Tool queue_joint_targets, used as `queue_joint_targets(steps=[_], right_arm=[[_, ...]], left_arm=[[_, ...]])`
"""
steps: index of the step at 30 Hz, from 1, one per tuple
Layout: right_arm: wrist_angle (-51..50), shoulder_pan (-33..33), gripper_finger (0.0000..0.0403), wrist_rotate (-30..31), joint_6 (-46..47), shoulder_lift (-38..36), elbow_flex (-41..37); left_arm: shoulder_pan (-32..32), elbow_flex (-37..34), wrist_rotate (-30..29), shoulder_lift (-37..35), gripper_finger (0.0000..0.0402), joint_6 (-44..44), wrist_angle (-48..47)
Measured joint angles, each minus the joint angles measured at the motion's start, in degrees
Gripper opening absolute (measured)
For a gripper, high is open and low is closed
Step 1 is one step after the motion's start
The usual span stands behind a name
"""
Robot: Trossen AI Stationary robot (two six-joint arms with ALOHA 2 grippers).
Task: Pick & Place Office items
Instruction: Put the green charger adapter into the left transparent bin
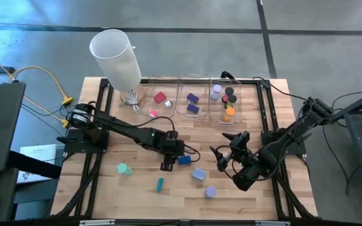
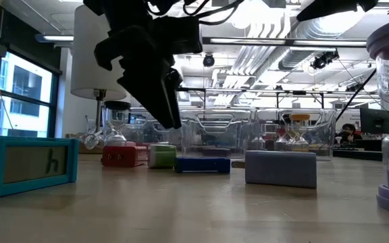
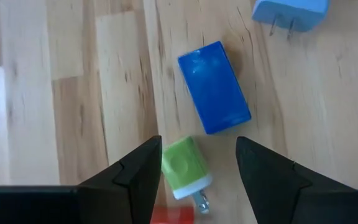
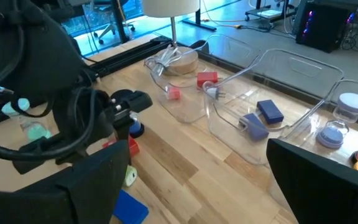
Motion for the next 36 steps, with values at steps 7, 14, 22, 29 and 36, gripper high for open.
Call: queue_joint_targets(steps=[7,14,22,29,36], right_arm=[[0.03,1.06,0.0370,0.14,0.00,0.00,0.00],[0.58,2.14,0.0370,0.34,0.00,0.00,0.01],[1.11,2.18,0.0370,0.32,-0.18,0.00,0.02],[2.05,2.20,0.0370,0.31,-1.61,0.00,0.02],[2.07,2.20,0.0370,0.26,-1.73,0.00,0.02]], left_arm=[[0.38,-0.39,0.01,0.93,0.0197,-0.14,0.98],[0.39,-0.33,-0.29,1.99,0.0197,-1.08,1.68],[1.06,-0.35,-1.15,2.05,0.0197,-1.97,0.36],[1.92,-0.40,-1.24,3.62,0.0197,-3.58,-0.55],[1.88,-0.45,0.01,4.07,0.0197,-4.33,-1.15]])
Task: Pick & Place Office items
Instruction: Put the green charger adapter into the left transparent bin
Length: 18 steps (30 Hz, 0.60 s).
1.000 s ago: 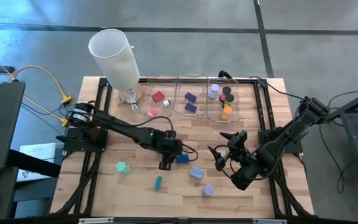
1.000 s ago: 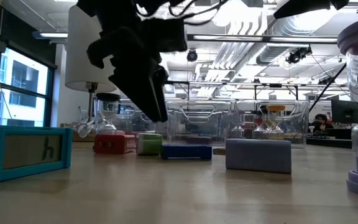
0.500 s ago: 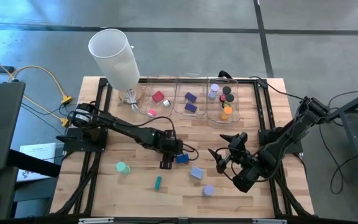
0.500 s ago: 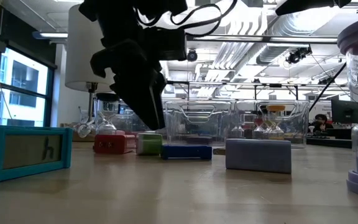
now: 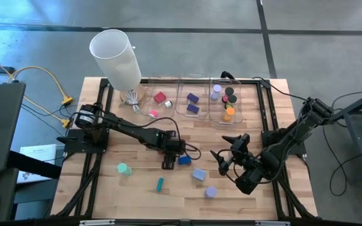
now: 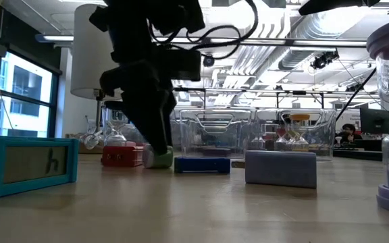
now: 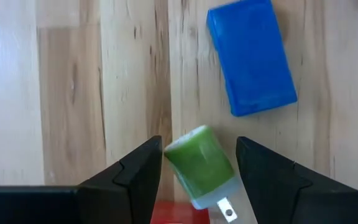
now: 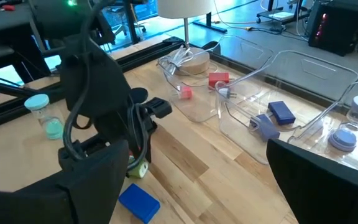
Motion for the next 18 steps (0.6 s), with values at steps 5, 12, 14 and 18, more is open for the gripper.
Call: queue_joint_targets(steps=[5,12,14,18], right_arm=[[0.02,0.00,0.0370,-0.02,0.00,0.00,0.00],[0.00,0.00,0.0370,-0.05,0.00,0.00,0.00],[0.00,0.00,0.0370,-0.04,-0.04,0.00,0.00],[0.05,0.00,0.0370,-0.10,-0.83,0.00,0.00]], left_arm=[[0.02,-0.23,1.07,0.60,0.0197,-0.21,-0.16],[0.55,-0.21,2.33,0.56,0.0197,-2.12,-0.51],[0.86,-0.43,3.13,0.56,0.0197,-2.79,-0.73],[1.16,-0.60,3.66,0.56,0.0197,-3.14,-0.78]])
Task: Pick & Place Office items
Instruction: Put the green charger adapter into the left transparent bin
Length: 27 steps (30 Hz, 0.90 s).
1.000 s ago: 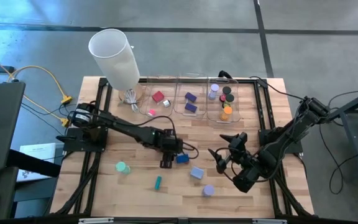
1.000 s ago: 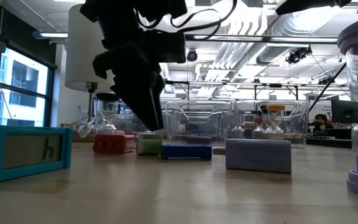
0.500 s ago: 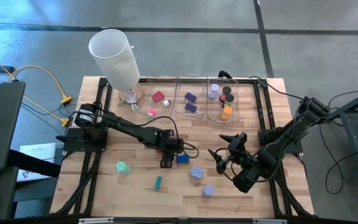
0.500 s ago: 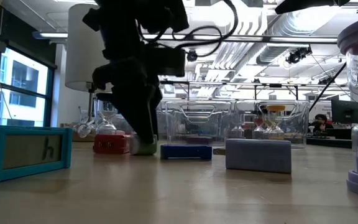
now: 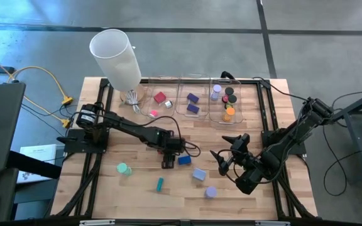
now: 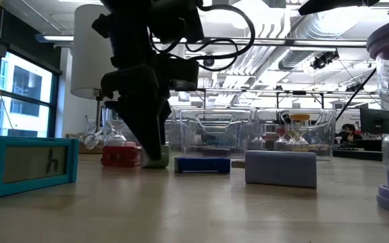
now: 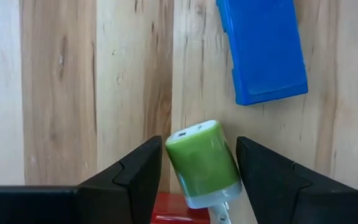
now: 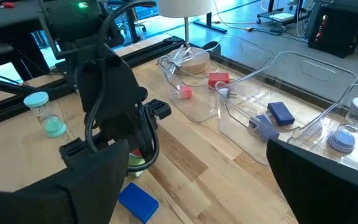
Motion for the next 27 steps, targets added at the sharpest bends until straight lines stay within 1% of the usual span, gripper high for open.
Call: queue_joint_targets(steps=[2,4,9,18,22,27], right_arm=[[0.08,0.00,0.0370,0.01,-0.02,0.00,0.00],[0.14,0.00,0.0370,-0.01,-0.02,0.00,0.00],[0.39,0.00,0.0370,-0.16,-0.02,0.00,0.00],[0.75,0.00,0.0370,-0.31,-0.02,0.00,0.00],[0.78,0.00,0.0370,-0.27,-0.04,0.00,0.00],[0.80,0.00,0.0370,-0.27,-0.28,0.00,0.00]], left_arm=[[-0.02,0.00,0.01,0.00,0.0192,0.01,0.00],[-0.02,0.00,0.02,0.00,0.0178,0.00,-0.09],[-0.20,0.00,0.01,-0.07,0.0116,0.31,-0.04],[-0.96,0.66,-1.84,-0.98,0.0115,3.36,-0.32],[-0.98,2.93,-2.33,-3.75,0.0115,4.48,-2.30],[-1.33,6.33,-2.87,-9.72,0.0115,6.08,-6.96]])
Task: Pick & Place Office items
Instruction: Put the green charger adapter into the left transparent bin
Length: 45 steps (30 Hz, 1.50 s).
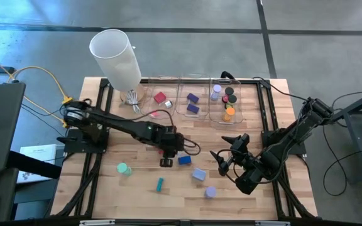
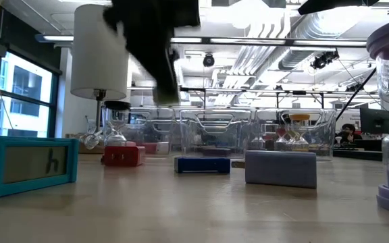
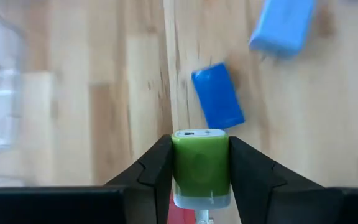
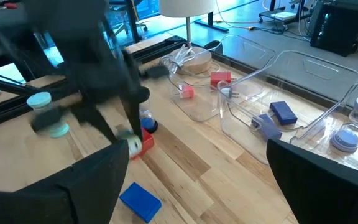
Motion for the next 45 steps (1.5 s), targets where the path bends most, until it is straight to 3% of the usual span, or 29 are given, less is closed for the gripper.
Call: queue_joint_targets(steps=[8,12,15,18,23,31,40,45], right_arm=[[0.02,0.00,0.0370,0.07,-0.17,0.00,0.00],[0.00,0.00,0.0370,0.21,-0.20,0.00,0.00],[0.00,0.00,0.0370,0.17,-0.20,0.00,0.00],[0.00,0.00,0.0370,0.14,-0.20,0.00,-0.02],[0.02,0.00,0.0370,0.05,-0.20,0.00,-0.04],[0.10,-0.03,0.0370,0.76,-0.22,2.60,-0.09],[0.49,-2.01,0.0370,0.16,-2.74,4.44,-0.09],[0.48,-1.94,0.0370,0.09,-2.80,4.52,-0.09]], left_arm=[[2.98,6.45,-12.26,-9.98,0.0115,1.39,-11.27],[10.70,6.74,-11.23,-12.57,0.0115,3.87,-15.05],[18.84,6.68,-6.87,-12.59,0.0115,3.91,-16.21],[25.77,6.70,-1.52,-10.99,0.0115,3.91,-15.40],[31.20,6.66,-0.70,-5.50,0.0115,3.42,-15.44],[31.82,6.59,-1.36,3.25,0.0115,2.43,-15.32],[33.28,6.57,-0.31,7.44,0.0116,2.70,-15.11],[34.67,6.50,2.97,10.10,0.0150,2.78,-15.13]])
